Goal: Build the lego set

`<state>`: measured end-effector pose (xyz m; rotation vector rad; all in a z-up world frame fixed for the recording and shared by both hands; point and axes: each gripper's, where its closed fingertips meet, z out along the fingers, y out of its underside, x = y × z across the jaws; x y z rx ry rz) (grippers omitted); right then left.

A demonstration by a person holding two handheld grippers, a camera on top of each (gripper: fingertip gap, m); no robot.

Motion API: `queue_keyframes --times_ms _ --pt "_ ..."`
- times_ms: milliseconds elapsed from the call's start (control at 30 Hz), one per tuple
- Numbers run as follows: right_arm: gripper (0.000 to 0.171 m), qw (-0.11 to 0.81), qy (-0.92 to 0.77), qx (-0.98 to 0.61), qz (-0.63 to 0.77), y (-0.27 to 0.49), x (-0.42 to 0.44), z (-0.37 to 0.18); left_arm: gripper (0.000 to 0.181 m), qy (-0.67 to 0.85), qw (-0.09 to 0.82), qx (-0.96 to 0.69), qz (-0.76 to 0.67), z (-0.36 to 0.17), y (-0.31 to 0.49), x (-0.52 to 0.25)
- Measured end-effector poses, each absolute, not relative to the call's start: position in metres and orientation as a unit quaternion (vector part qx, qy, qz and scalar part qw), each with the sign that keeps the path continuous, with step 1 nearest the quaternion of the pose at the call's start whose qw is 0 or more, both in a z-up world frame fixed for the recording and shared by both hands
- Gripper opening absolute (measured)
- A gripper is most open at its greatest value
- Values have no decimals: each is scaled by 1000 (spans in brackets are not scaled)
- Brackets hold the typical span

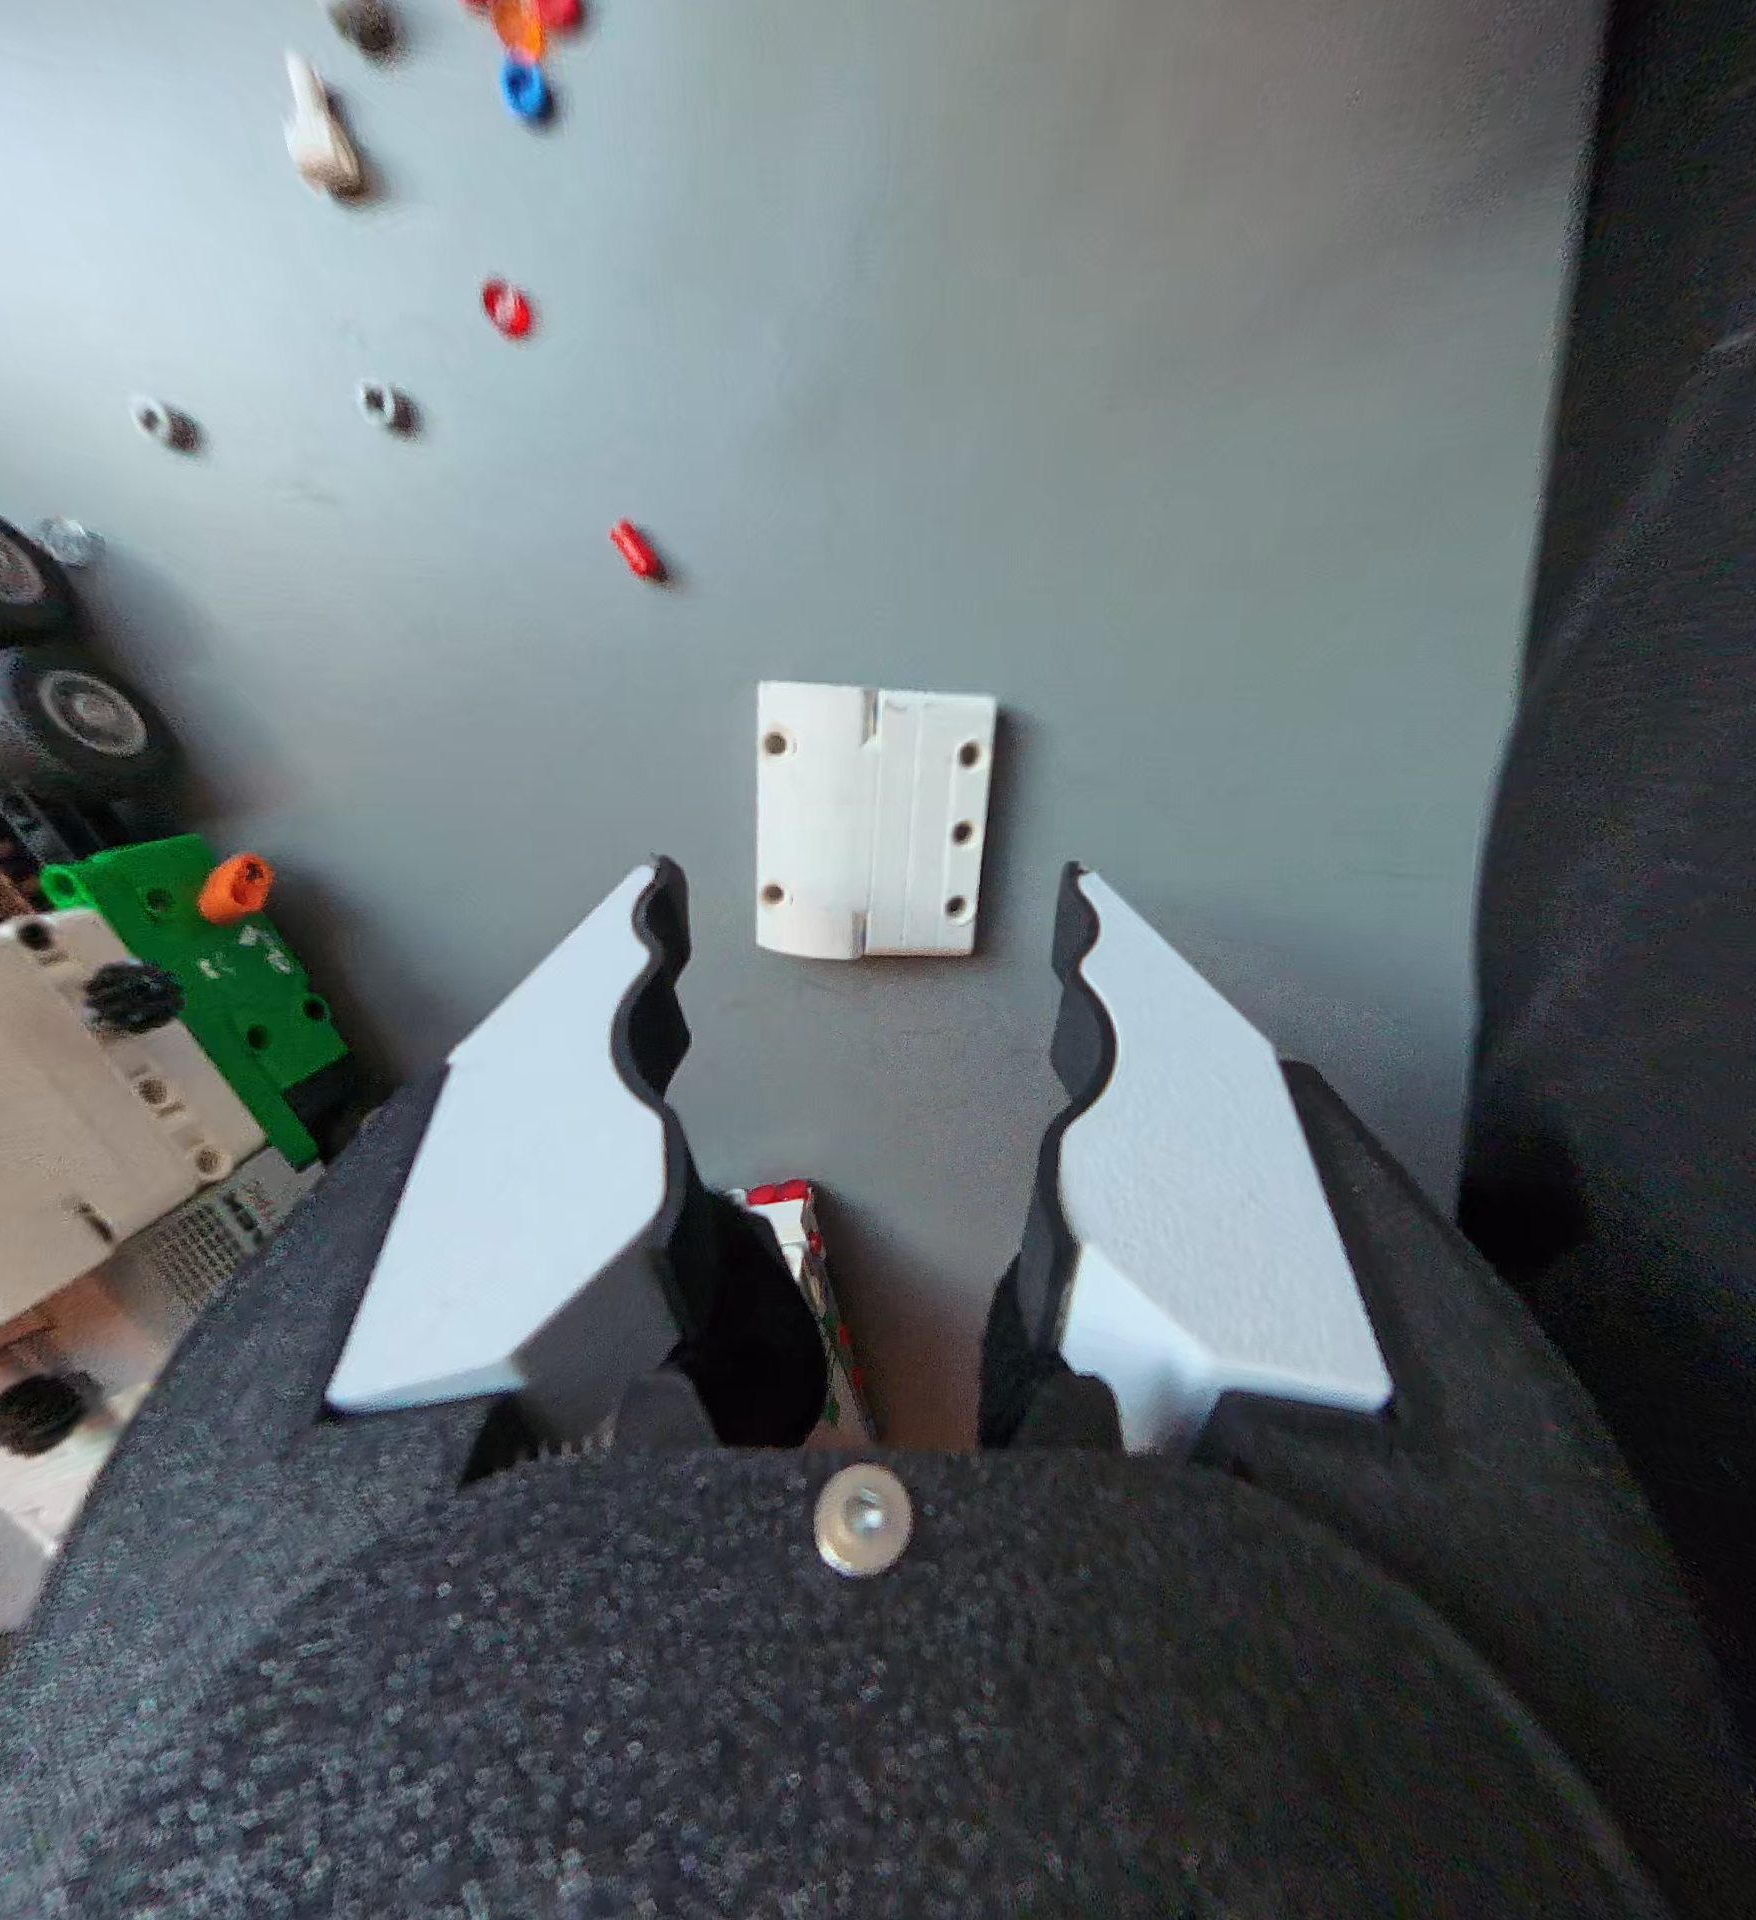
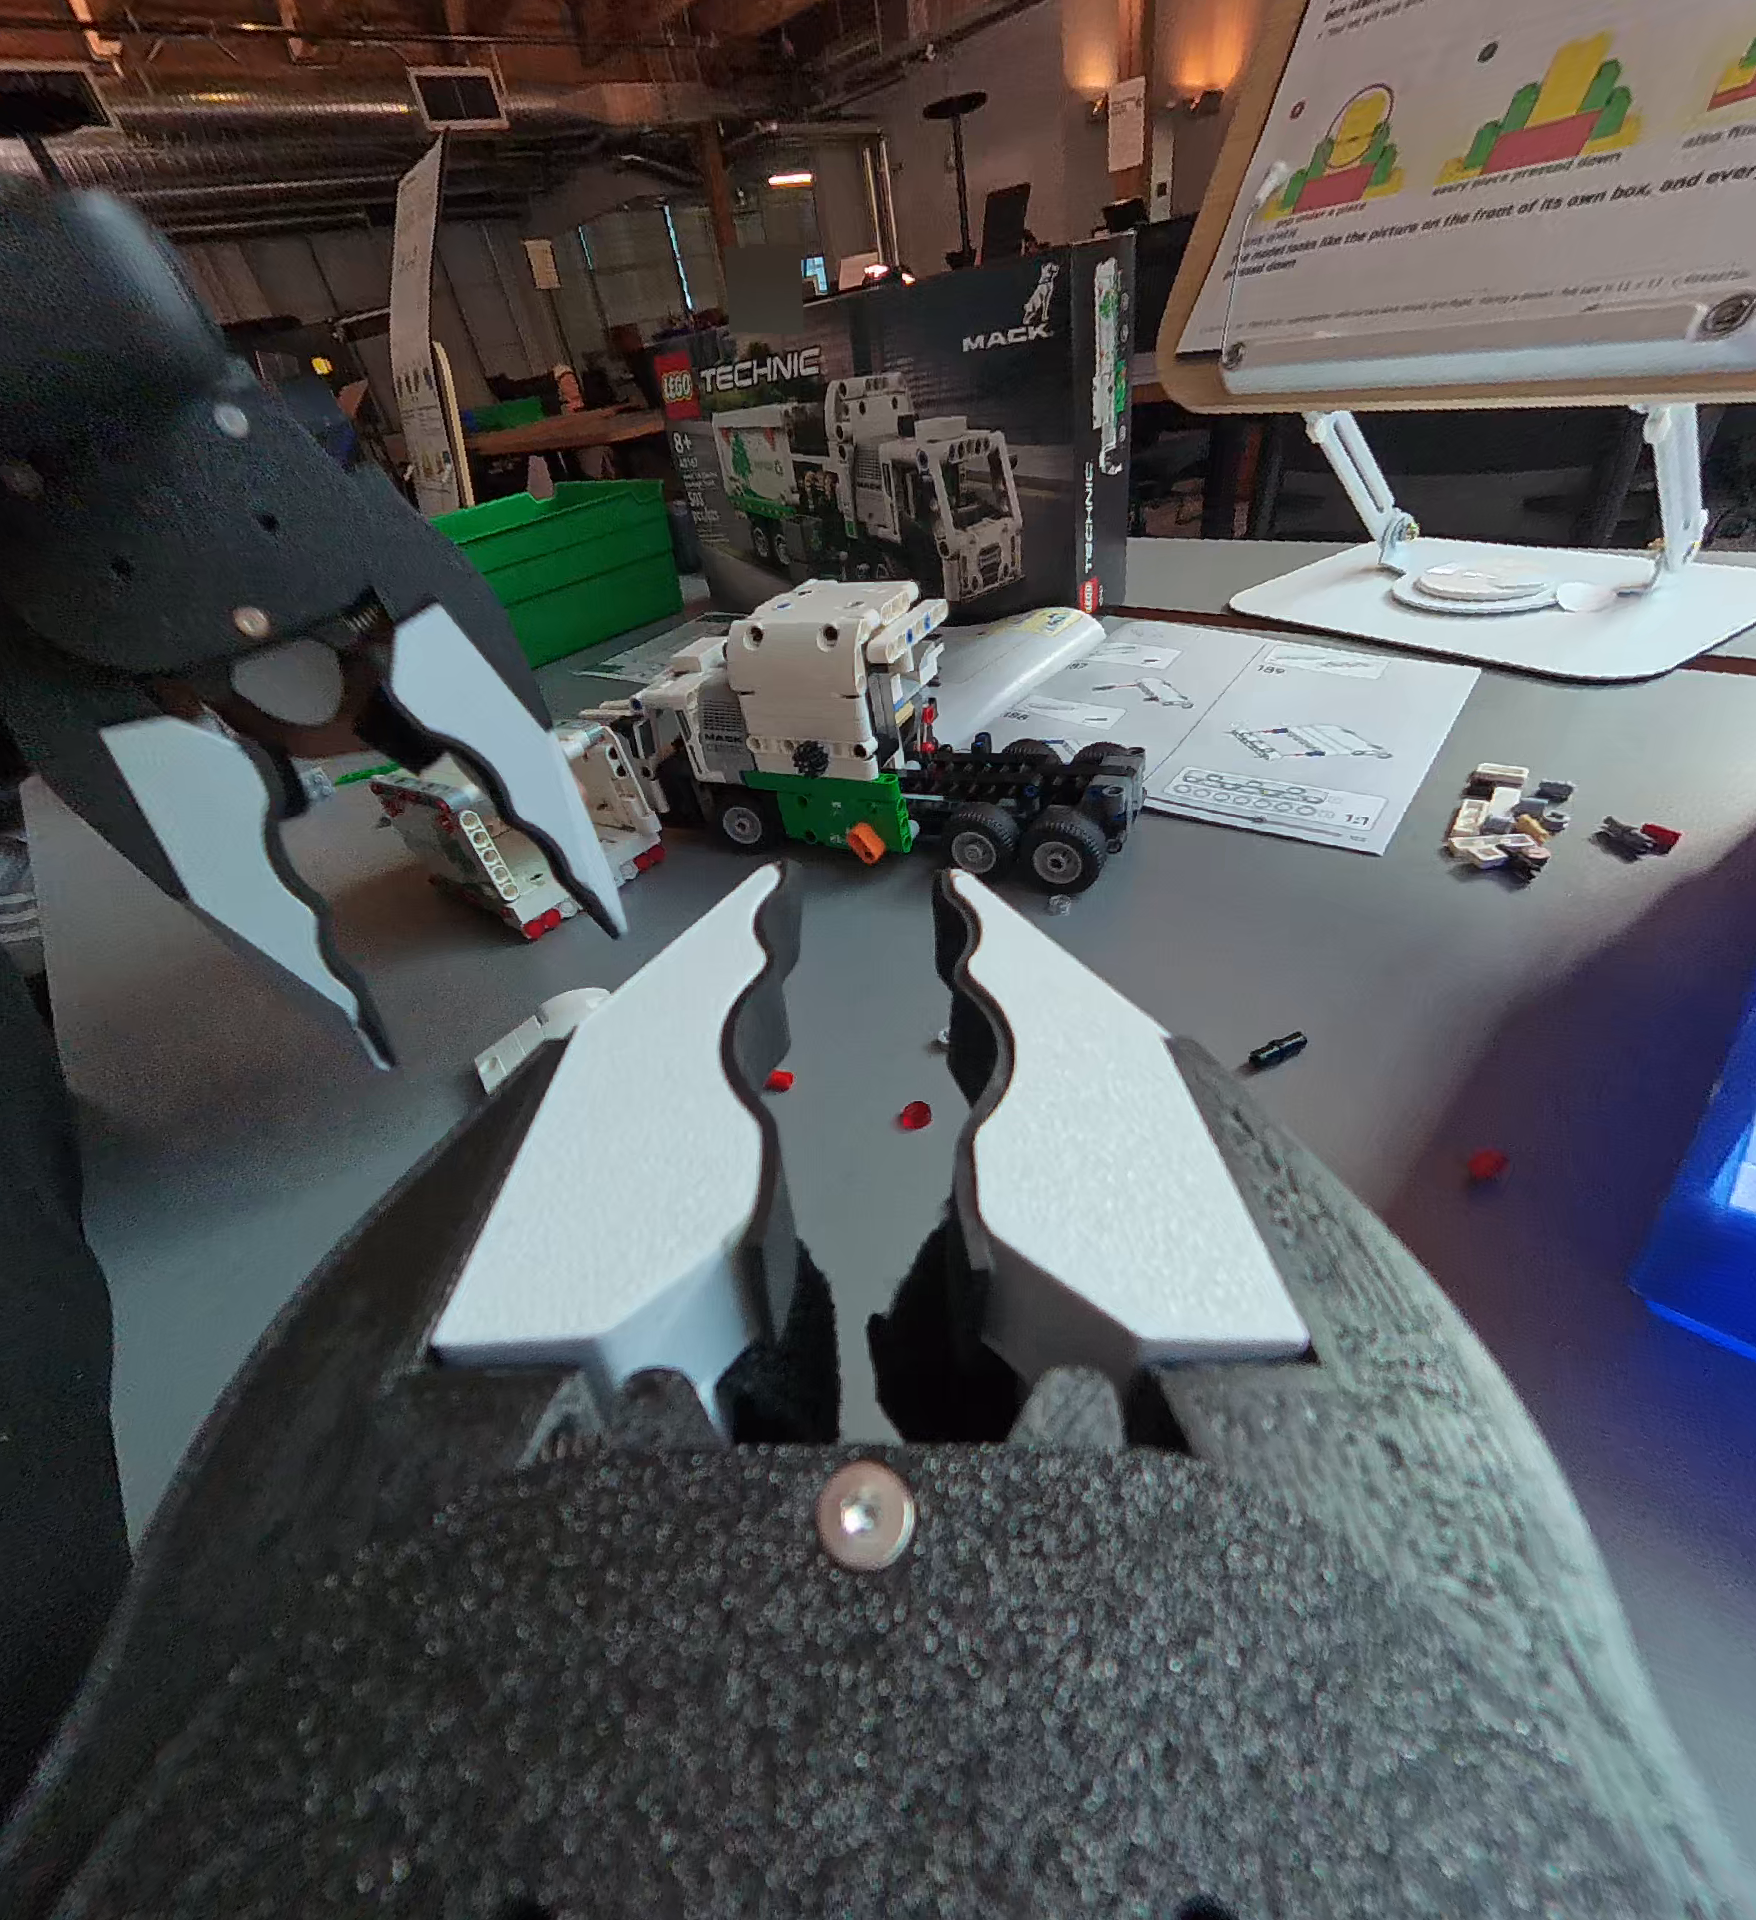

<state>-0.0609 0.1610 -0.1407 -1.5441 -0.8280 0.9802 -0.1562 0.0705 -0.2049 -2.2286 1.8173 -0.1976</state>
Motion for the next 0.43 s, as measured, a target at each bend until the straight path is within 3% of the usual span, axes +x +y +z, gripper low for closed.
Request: queue_keyframes --times_ms 67,200,333,433 --pt "24 531 -341 -651 422 162 -60 -141 65 626 164 -754 -113 -163 82 -142" --pt "23 533 -338 -651 422 161 -59 -140 51 560 278 -772 -110 -94 191 -130" --pt "23 533 -332 -653 422 163 -57 -140 66 530 275 -802 -2 -118 314 -144" --pt "22 529 -326 -657 427 165 -57 -141 73 524 211 -825 -21 -166 354 -133"
